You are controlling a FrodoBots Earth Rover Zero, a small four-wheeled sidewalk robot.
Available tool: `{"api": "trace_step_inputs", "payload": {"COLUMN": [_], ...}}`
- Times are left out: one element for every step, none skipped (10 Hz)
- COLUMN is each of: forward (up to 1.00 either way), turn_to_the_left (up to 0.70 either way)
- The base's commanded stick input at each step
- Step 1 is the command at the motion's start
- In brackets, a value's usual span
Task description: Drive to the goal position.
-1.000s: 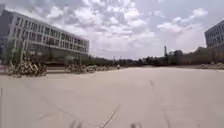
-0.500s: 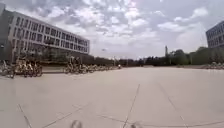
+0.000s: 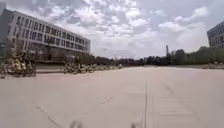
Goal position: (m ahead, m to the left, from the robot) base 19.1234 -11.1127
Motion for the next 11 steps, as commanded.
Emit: {"api": "trace_step_inputs", "payload": {"forward": [0.99, 0.99, 0.99, 0.99, 0.99, 0.99, 0.99, 0.99, 0.99, 0.93, 0.47], "turn_to_the_left": [-0.20, 0.04, 0.04, 0.04, 0.04, 0.04, 0.04, 0.04, 0.04, 0.04, 0.05]}}
